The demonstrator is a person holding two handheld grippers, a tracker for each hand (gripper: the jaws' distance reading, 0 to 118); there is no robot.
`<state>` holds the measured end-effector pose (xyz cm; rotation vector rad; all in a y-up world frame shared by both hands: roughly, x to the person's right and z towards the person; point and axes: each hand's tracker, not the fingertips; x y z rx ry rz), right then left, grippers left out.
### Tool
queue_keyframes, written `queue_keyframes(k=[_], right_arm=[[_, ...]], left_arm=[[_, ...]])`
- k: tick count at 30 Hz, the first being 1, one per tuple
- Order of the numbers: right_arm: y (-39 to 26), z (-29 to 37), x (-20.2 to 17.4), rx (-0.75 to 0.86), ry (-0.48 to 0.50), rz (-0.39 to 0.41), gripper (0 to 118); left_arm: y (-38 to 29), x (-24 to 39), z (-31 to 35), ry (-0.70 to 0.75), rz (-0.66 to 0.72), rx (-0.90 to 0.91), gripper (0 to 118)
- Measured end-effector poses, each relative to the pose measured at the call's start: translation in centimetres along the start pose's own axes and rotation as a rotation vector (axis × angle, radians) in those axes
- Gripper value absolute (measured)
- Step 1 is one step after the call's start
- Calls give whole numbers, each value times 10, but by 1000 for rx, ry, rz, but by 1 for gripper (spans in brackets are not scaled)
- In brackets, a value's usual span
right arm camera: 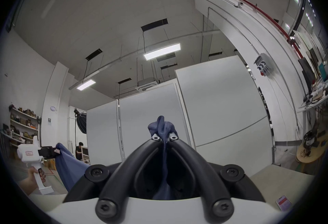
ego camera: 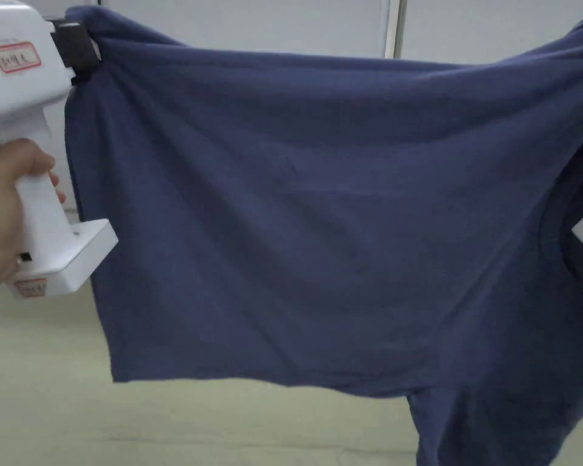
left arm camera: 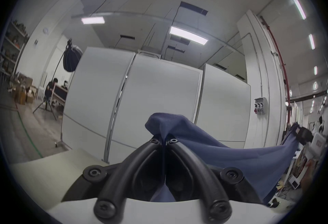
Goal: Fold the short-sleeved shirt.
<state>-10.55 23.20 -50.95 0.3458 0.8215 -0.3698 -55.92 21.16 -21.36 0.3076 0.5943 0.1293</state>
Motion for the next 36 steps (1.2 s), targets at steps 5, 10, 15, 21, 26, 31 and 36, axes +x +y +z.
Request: queue_keyframes(k=[5, 10, 15, 21, 26, 31, 36], right_arm=[[-44, 14, 9, -20, -15, -11, 2], [-97, 73, 8, -160, -27, -39, 2], [-140, 167, -5, -308, -14, -91, 2], [-168, 286, -15, -504, -60, -86, 2], [-189, 373, -6, -729, -66, -87, 2], [-210, 432, 9, -956, -119, -99, 2], [-235, 460, 32, -1138, -180, -120, 2]], left_arm=[[-45, 1, 17, 0, 54, -27, 3], [-101, -17, 56, 15, 105, -139, 3], [-153, -27, 136, 30, 29, -300, 3], [-201, -40, 253, 36, 25, -534, 3], [-253, -54, 333, 28, 21, -749, 3], [-289, -53, 383, 34, -48, -937, 3], [-325, -74, 402, 81, -89, -1116, 3]])
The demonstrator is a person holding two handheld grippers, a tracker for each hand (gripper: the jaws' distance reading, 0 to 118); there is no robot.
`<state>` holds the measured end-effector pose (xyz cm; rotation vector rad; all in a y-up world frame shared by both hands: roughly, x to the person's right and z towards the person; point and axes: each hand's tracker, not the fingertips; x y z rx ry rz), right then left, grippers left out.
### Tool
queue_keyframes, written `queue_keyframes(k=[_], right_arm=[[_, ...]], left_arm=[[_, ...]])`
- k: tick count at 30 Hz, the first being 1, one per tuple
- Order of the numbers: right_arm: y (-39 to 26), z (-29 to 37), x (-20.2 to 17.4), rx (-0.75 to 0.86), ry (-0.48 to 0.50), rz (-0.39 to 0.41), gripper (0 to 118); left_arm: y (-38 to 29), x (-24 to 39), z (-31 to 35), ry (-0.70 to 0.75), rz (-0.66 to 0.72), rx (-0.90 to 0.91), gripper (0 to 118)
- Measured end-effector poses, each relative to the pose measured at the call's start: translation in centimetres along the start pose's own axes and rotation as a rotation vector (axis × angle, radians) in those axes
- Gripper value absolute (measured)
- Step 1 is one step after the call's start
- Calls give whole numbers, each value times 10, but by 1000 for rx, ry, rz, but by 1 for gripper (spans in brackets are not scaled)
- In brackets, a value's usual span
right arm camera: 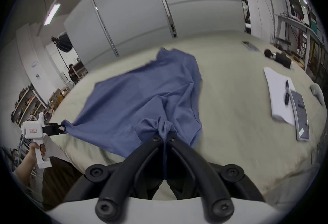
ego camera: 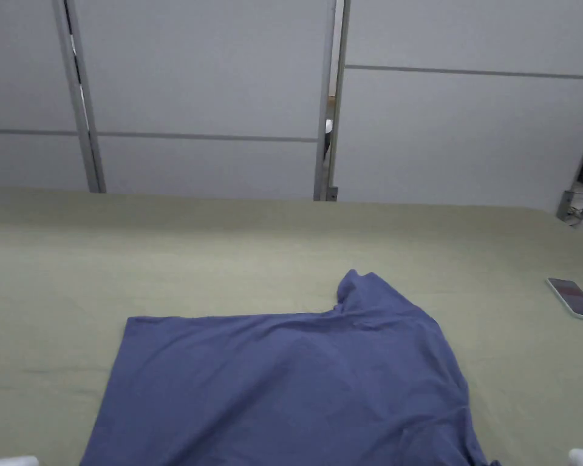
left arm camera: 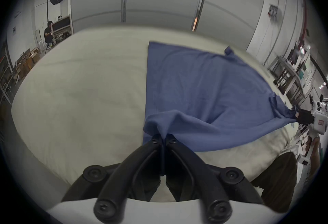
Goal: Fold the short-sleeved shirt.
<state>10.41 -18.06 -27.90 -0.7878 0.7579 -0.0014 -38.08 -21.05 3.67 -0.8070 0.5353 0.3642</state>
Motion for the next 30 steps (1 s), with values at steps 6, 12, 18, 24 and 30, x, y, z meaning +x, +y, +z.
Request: queue_keyframes(k=[6, 12, 18, 24, 30], right_arm=[[-15, -31, 13, -164, -45, 52, 2], [-15, -19, 5, -91, -76, 107, 17], [23, 62, -46, 305, -179, 193, 118], [56, 103, -80, 564, 1, 143, 64], [53, 102, -106, 586, 34, 123, 2]], left_arm=[[-13, -10, -18, -2, 31, -58, 3], [-5, -5, 12, 59, -4, 14, 26], [20, -1, 110, 16, 182, 399, 118], [40, 11, 164, -18, 120, 708, 7], [32, 25, 168, -27, 98, 670, 0]])
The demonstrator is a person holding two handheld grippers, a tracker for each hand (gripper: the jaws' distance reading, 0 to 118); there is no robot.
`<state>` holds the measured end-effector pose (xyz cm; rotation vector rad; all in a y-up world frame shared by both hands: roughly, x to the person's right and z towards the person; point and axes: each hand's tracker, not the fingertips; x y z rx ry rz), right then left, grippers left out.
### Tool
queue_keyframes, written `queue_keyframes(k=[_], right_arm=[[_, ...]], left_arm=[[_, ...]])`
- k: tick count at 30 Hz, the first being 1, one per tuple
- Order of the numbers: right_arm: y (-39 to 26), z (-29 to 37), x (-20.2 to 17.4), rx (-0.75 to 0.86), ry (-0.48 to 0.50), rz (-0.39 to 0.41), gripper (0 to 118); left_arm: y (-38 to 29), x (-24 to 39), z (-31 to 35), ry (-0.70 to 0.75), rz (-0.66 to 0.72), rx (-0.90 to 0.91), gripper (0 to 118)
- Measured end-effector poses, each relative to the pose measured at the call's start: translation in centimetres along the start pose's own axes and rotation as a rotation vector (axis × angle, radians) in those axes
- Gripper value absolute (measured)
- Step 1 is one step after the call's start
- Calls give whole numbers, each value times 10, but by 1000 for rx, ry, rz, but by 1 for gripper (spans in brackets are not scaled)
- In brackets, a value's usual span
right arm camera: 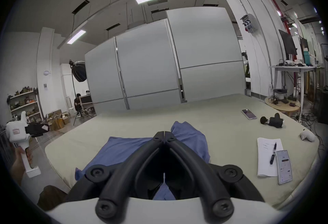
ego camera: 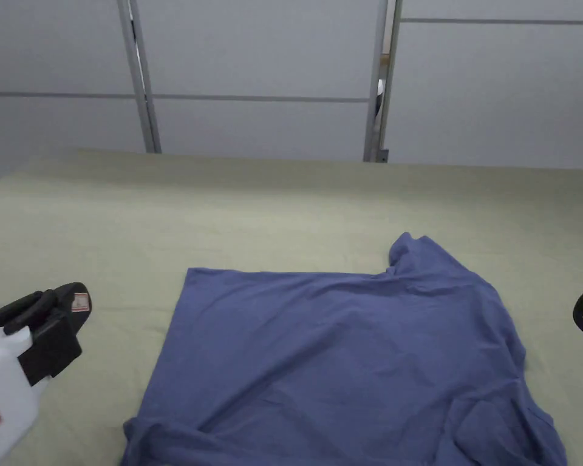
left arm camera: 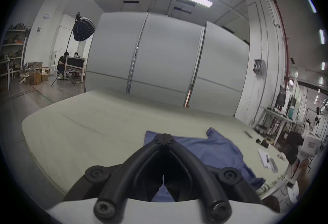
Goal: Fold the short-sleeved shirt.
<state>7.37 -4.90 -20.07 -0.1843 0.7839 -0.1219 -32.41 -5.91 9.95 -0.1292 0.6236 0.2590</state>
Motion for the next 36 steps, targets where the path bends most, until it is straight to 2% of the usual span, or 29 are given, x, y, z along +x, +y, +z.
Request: queue_keyframes(k=[2, 3, 4, 5, 6, 7, 9, 11, 12, 14, 15, 16, 17, 18, 19, 20, 23, 24, 25, 26, 27, 28, 31, 33, 36], right_arm=[[-6, -2, -2, -22, 7, 18, 2], [-9, -3, -2, -31, 8, 16, 2], [-15, -4, 3, -42, 8, 6, 2], [-18, -5, 5, -52, 10, 1, 2], [-21, -6, 6, -62, 4, -3, 2], [-24, -7, 9, -75, -10, -10, 2], [-29, -6, 3, -103, -15, -13, 2], [-34, -5, 5, -132, -32, 4, 2], [-36, -4, 7, -146, -38, 12, 2], [-42, -3, 14, -181, -62, 21, 5], [-44, -4, 19, -211, -77, 21, 19], [-47, -8, 25, -259, -97, 16, 62], [-52, -14, 31, -322, -120, 5, 107], [-59, -22, 36, -399, -160, -2, 118], [-48, -28, 35, -340, -141, -16, 118], [-59, -31, 54, -458, -155, -47, 118], [-62, -58, 68, -658, -176, -69, 118], [-105, -61, 74, -731, -186, -59, 118], [-124, -66, 77, -796, -194, -48, 111], [-131, -68, 78, -827, -185, -53, 88], [-133, -67, 78, -823, -153, -73, 45], [-142, -64, 87, -820, -129, -93, 10], [-137, -58, 88, -739, -122, -120, 9], [-123, -50, 81, -655, -121, -92, 9], [-90, -51, 83, -527, -97, -133, 9]], left_arm=[[-10, -4, -12, 12, -29, -114, 0], [-16, -4, -19, 20, -27, -180, 18], [-24, -5, -29, 26, -20, -265, 79], [-39, -25, -50, 39, -2, -353, 116], [-50, -29, -65, 41, 23, -460, 118], [-69, -32, -81, 37, 57, -577, 118], [-93, -31, -103, 3, 84, -671, 118], [-115, -27, -122, 55, 38, -757, 116], [-121, -26, -128, 59, 21, -737, 107], [-134, -29, -135, 113, 4, -676, 53], [-136, -28, -136, 138, 6, -658, 23], [-138, -27, -139, 121, 23, -679, 12], [-143, -36, -142, 90, 65, -716, 11], [-144, -36, -141, 76, 58, -717, 10], [-144, -33, -137, 78, 27, -695, 9], [-142, -31, -133, 78, -12, -685, 9], [-133, -23, -115, 65, 17, -671, 8], [-131, -24, -114, 62, 33, -673, 8], [-131, -27, -110, 64, 54, -669, 8], [-130, -29, -107, 60, 70, -660, 8], [-129, -30, -105, 55, 76, -663, 8], [-128, -31, -103, 59, 84, -663, 8], [-118, -31, -96, 55, 108, -641, 8], [-103, -29, -85, 39, 118, -599, 8], [-72, -24, -87, 22, 117, -516, 8]])
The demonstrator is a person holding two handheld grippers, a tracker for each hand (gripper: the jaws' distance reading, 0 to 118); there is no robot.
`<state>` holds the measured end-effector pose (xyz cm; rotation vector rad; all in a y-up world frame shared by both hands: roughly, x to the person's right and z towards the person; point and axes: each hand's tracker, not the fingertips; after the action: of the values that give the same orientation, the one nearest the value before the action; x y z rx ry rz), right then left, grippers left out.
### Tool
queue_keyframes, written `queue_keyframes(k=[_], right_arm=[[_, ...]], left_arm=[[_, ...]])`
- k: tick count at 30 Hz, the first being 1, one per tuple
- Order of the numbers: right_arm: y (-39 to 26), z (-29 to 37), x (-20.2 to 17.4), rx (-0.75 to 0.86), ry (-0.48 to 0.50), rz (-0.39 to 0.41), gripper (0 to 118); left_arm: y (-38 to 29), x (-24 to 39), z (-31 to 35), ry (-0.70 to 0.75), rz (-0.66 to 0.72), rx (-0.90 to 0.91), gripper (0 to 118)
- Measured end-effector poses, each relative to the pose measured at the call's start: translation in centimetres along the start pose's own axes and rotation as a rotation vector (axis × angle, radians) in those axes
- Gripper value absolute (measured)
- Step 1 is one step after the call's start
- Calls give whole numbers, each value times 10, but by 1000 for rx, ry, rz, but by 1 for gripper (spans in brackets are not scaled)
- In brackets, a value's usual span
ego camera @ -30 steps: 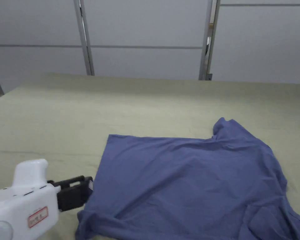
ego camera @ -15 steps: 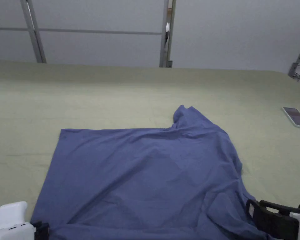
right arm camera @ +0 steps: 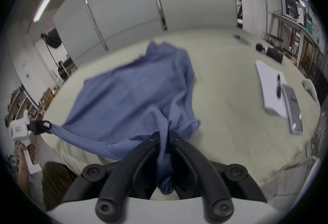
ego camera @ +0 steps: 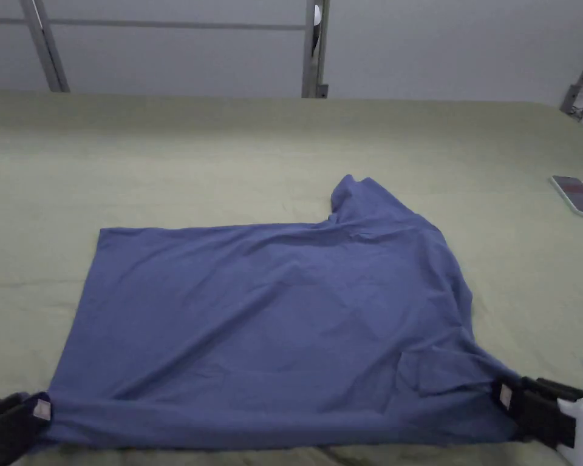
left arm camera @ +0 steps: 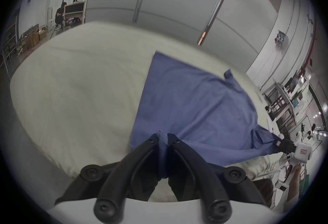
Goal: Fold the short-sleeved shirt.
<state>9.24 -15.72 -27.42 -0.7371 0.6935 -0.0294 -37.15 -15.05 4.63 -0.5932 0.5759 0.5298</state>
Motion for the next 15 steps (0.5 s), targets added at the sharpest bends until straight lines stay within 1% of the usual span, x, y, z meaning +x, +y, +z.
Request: queue_keyframes(k=[1, 3, 4, 7, 9, 13, 14, 15], right_arm=[[15, 0, 0, 22, 8, -10, 9], [41, -10, 1, 45, 15, -3, 9], [56, -17, -15, 48, 11, 11, 9], [86, -60, -24, 35, 13, 27, 9], [102, -99, -16, -8, 5, 20, 9], [111, -173, -10, -90, -33, 0, 9], [111, -185, -11, -97, -34, -7, 10], [110, -192, -12, -100, -37, -19, 14]], left_arm=[[14, 1, -5, -3, -1, 18, 8], [42, 3, -15, -12, 12, 65, 8], [56, 4, -24, -6, 11, 71, 8], [93, 6, -70, 13, -2, 66, 8], [109, 3, -112, 63, -29, 15, 8], [115, -5, -186, 115, -16, -80, 8], [114, -8, -197, 111, -7, -71, 8], [112, -10, -205, 113, -8, -71, 8]])
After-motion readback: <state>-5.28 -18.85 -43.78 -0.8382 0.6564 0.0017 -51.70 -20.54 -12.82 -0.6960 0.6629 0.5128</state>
